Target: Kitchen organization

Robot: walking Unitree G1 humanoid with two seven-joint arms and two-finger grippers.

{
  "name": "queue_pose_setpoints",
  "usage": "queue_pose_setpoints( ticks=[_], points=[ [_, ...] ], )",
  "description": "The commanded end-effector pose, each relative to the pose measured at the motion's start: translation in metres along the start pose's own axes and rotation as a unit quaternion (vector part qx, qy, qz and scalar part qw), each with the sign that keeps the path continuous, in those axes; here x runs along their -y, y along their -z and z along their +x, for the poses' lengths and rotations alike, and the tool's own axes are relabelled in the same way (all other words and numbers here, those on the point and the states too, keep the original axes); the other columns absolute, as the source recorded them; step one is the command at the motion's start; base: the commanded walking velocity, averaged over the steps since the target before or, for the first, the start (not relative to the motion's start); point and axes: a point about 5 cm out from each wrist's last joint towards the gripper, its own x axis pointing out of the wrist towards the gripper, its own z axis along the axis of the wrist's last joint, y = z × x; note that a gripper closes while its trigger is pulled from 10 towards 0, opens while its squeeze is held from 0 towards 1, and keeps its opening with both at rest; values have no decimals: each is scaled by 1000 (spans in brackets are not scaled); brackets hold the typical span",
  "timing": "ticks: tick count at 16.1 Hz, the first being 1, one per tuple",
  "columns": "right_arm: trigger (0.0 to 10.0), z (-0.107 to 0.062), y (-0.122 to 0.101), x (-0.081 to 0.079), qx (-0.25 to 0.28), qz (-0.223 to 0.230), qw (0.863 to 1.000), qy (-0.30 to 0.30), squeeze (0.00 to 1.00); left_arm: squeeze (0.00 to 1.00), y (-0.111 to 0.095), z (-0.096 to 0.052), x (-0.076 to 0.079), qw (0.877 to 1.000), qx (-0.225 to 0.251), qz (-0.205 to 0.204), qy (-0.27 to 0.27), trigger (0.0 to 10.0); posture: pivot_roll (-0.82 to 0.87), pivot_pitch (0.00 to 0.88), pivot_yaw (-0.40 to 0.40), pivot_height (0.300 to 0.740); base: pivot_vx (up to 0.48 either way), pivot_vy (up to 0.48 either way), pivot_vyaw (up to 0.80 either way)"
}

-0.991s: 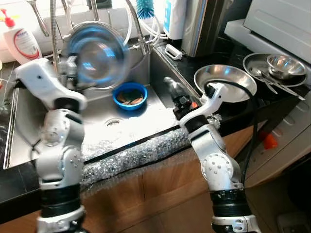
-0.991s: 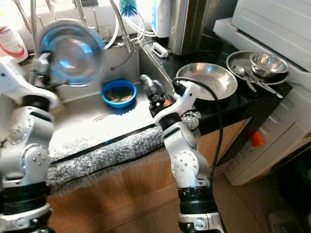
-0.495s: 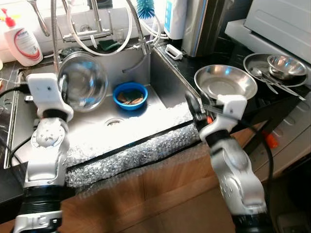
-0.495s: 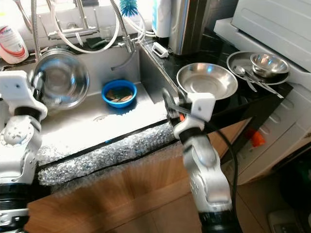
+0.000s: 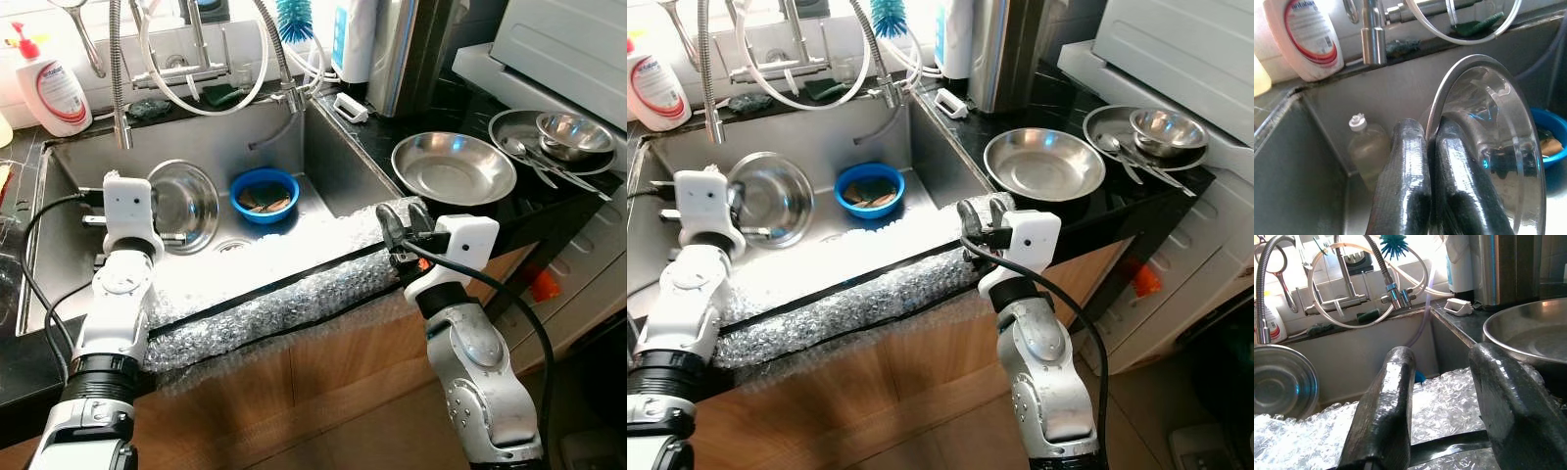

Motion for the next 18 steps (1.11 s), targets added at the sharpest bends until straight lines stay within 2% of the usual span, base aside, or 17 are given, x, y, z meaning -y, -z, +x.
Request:
queue_pose_setpoints(
  ticks=[1, 7, 10, 11, 12, 13, 14, 16, 17, 18],
  points=[
    [10000, -1, -6, -3, 9, -3, 1000, -2, 0, 1000, 1, 2, 0, 1000, -3, 0, -2, 10000, -28, 52, 34, 740, 0, 0, 0],
    [10000, -1, -1, -7, -8, -1, 1000, -13, 0, 1000, 12, 2, 6, 999, -33, -18, 21, 10000, -26, 58, 30, 740, 0, 0, 0],
    [10000, 0, -1, -4, -11, 1, 1000, -7, 0, 1000, 9, 3, 7, 997, -33, -64, 13, 10000, -27, 68, 29, 740, 0, 0, 0],
    [10000, 1, -2, -3, -10, 1, 1000, -4, 0, 118, -2, 3, 6, 997, 3, -72, 10, 10000, -31, 70, 30, 740, 0, 0, 0],
    [10000, 1, -4, -2, -6, 1, 1000, 1, 0, 0, -19, 1, 1, 994, 59, -88, -1, 10000, -33, 71, 29, 740, 0, 0, 0],
    [10000, 2, -6, 0, -1, 1, 1000, 8, 0, 0, -35, -4, -6, 990, 108, -88, -11, 10000, -33, 70, 29, 740, 0, 0, 0],
    [10000, 2, -9, 2, 7, -1, 1000, 16, 0, 0, -52, -14, -18, 985, 155, -68, -8, 10000, -38, 73, 33, 740, 0, 0, 0],
    [10000, 0, -11, 7, 11, -5, 1000, 25, 0, 0, -60, -30, -32, 984, 177, -33, 0, 10000, -30, 68, 35, 740, 0, 0, 0],
    [10000, -1, -12, 11, 14, -8, 999, 33, 0, 0, -60, -44, -42, 984, 177, -10, 3, 10000, -27, 61, 38, 740, 0, 0, 0],
    [10000, -1, -12, 14, 13, -11, 999, 38, 0, 0, -55, -51, -48, 986, 167, -3, 0, 10000, -23, 54, 40, 740, 0, 0, 0]
  ],
)
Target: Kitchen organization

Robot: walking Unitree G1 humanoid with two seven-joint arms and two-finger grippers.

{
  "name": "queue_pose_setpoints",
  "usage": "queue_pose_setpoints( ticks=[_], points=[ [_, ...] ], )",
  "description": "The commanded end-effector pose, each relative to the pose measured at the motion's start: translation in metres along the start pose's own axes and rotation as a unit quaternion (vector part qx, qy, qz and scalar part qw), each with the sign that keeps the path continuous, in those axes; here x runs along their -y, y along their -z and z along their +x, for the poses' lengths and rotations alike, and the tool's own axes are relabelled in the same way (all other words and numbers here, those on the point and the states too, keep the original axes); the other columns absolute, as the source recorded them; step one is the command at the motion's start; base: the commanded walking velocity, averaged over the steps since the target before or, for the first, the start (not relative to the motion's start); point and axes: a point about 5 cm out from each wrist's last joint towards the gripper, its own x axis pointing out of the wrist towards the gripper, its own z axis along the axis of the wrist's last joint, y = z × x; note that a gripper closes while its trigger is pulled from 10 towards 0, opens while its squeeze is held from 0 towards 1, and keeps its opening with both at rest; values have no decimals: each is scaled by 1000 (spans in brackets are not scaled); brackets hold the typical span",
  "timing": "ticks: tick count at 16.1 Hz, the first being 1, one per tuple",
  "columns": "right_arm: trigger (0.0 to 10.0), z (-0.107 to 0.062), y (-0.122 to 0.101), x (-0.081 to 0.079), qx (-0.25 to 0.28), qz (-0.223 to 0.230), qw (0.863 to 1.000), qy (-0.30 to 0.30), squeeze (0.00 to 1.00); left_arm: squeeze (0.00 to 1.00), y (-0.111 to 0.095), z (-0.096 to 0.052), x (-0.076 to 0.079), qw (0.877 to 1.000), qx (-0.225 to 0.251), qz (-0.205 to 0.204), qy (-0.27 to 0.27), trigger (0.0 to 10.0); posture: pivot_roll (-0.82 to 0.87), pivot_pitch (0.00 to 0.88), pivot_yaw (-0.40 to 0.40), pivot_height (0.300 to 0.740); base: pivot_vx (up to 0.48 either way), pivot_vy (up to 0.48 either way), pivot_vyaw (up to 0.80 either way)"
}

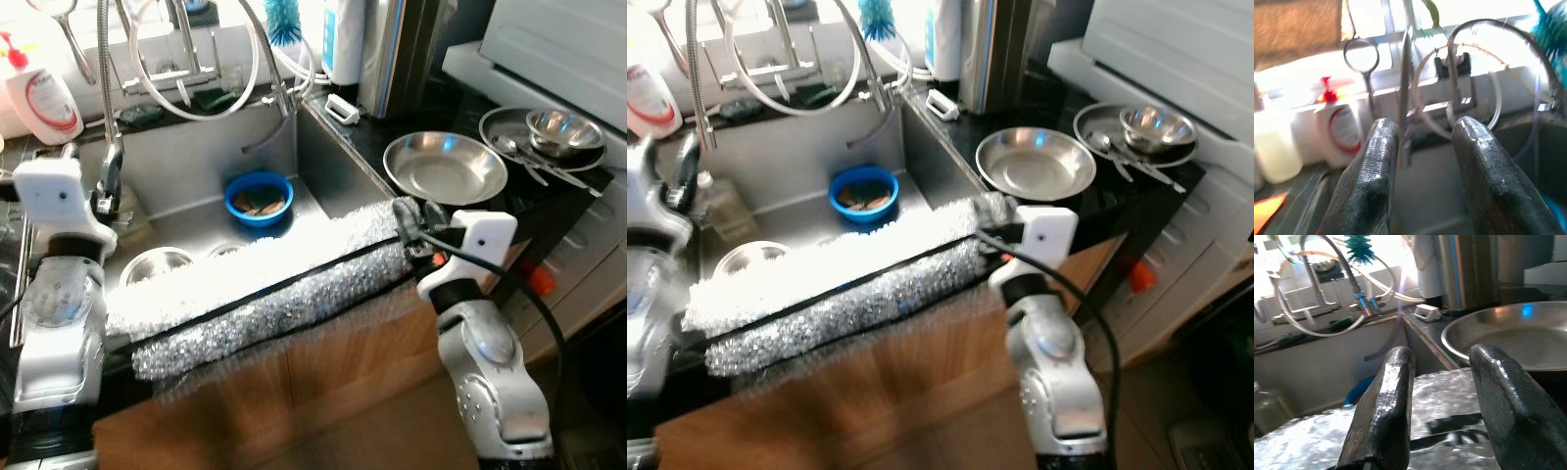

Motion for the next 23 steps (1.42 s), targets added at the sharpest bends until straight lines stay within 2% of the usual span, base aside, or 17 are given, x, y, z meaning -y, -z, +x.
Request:
queue_pose_setpoints(
  ticks=[1, 3, 4, 7, 8, 9, 11, 13, 15, 17, 19, 21, 22, 23],
  points=[
    [10000, 0, -5, 1, 12, -7, 1000, 5, 0, 0, -3, -8, -10, 1000, -4, 16, -4, 10000, -21, 48, 40, 740, 0, 0, 0],
    [10000, -1, -6, 11, 13, -12, 999, 30, 0, 0, 5, -33, -14, 999, -37, 26, -12, 10000, -26, 32, 41, 740, 0, 0, 0],
    [10000, -2, -7, 22, 12, -17, 998, 56, 0, 0, 8, -50, -10, 998, -59, 21, -12, 10000, -19, 18, 38, 740, 0, 0, 0],
    [10000, 0, -9, 36, 14, -8, 995, 94, 0, 0, 10, -54, -2, 997, -69, 10, -17, 10000, -18, 0, 41, 740, 0, 0, 0],
    [10000, 4, -10, 42, 14, 9, 993, 115, 463, 0, 11, -47, 4, 998, -66, -1, -18, 10000, -23, 0, 50, 740, 0, 0, 0],
    [10000, 10, -11, 47, 12, 29, 990, 138, 1000, 0, 9, -40, 11, 998, -62, -13, -11, 10000, -24, 0, 57, 740, 0, 0, 0],
    [10000, 16, -12, 52, 13, 57, 986, 155, 1000, 0, 7, -36, 19, 998, -58, -10, 13, 10000, -26, 0, 66, 740, 0, 0, 0],
    [10000, 20, -7, 65, -3, 90, 976, 198, 1000, 0, 7, -36, 19, 998, -60, -9, 15, 10000, -20, 0, 60, 740, 0, 0, 0],
    [10000, 20, -4, 69, -14, 90, 974, 206, 1000, 0, 8, -36, 19, 998, -61, -7, 19, 10000, -15, 0, 58, 740, 0, 0, 0],
    [10000, 21, -4, 64, -12, 69, 980, 187, 1000, 0, 7, -32, 21, 998, -56, -13, 17, 10000, -19, 0, 57, 740, 0, 0, 0],
    [10000, 21, -2, 65, -13, 79, 978, 192, 1000, 0, 3, -28, 30, 998, -46, -19, 35, 10000, -19, 0, 63, 740, 0, 0, 0],
    [10000, 25, -4, 71, -12, 104, 971, 213, 1000, 0, 1, -25, 32, 998, -40, -18, 41, 10000, -20, 0, 63, 740, 0, 0, 0],
    [10000, 28, -4, 75, -18, 112, 967, 229, 827, 0, 0, -24, 32, 998, -39, -18, 41, 10000, -23, 0, 63, 740, 0, 0, 0],
    [10000, 32, -3, 78, -25, 135, 960, 245, 0, 0, 0, -23, 32, 998, -38, -17, 41, 10000, -22, 0, 60, 740, 0, 0, 0]
  ],
)
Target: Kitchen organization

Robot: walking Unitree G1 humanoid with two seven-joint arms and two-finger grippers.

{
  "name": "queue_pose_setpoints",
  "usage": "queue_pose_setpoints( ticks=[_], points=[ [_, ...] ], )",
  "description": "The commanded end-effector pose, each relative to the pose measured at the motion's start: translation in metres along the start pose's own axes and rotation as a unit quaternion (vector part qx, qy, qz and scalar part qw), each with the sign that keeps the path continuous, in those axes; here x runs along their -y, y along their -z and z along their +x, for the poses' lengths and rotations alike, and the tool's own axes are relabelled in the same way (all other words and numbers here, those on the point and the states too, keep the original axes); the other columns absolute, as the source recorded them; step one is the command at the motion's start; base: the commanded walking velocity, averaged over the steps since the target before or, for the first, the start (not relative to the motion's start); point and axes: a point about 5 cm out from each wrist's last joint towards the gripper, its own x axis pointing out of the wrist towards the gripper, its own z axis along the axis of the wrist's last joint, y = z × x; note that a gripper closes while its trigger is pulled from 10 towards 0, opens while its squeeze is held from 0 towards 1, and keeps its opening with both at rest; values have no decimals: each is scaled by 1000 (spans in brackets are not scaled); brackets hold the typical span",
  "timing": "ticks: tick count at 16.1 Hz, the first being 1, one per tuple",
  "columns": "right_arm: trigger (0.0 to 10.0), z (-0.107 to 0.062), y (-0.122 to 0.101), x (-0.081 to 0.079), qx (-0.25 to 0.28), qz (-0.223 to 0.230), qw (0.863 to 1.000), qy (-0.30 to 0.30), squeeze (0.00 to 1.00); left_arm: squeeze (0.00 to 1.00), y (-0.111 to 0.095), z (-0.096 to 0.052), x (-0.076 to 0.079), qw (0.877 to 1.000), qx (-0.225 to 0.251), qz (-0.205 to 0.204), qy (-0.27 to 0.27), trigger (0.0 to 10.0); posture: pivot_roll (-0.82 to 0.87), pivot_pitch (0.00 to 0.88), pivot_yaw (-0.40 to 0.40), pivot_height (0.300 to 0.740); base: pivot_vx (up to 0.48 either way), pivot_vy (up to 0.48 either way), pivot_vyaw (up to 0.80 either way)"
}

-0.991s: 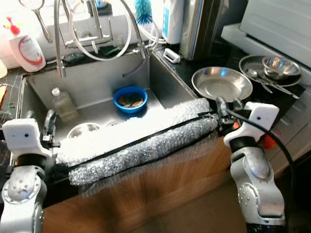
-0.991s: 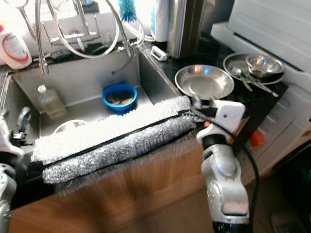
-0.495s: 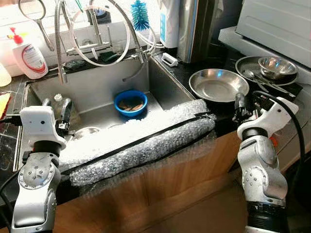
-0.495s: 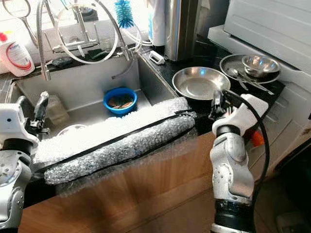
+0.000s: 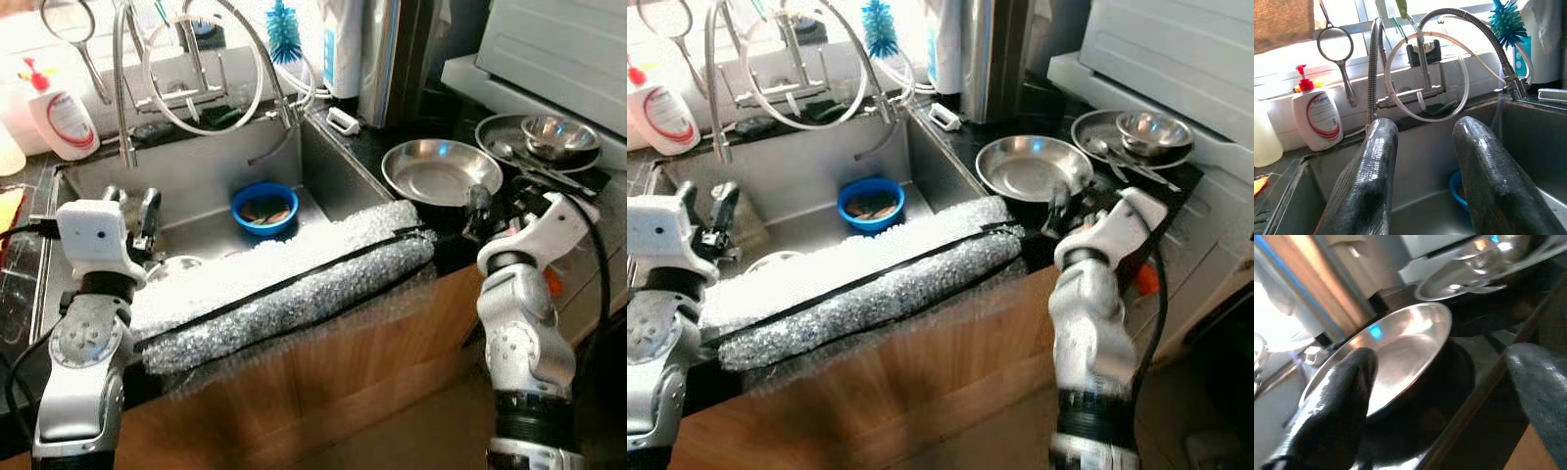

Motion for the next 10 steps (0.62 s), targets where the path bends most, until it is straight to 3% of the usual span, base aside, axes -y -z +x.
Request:
queue_pose_setpoints(
  ticks=[1, 5, 10],
  points=[
    [10000, 6, 3, 0, -22, 18, 999, 18, 0, 0, -1, 2, -1, 1000, -1, 10, -2, 10000, -17, 0, 59, 740, 0, 0, 0],
    [10000, 25, 3, -13, -49, 62, 996, 30, 0, 0, -6, 6, 3, 1000, 10, 11, 2, 10000, -12, 0, 52, 740, 0, 0, 0],
    [10000, 36, 1, -18, -56, 67, 995, 38, 0, 0, -7, 7, 3, 1000, 13, 12, 0, 10000, -9, 0, 47, 740, 0, 0, 0]
  ],
)
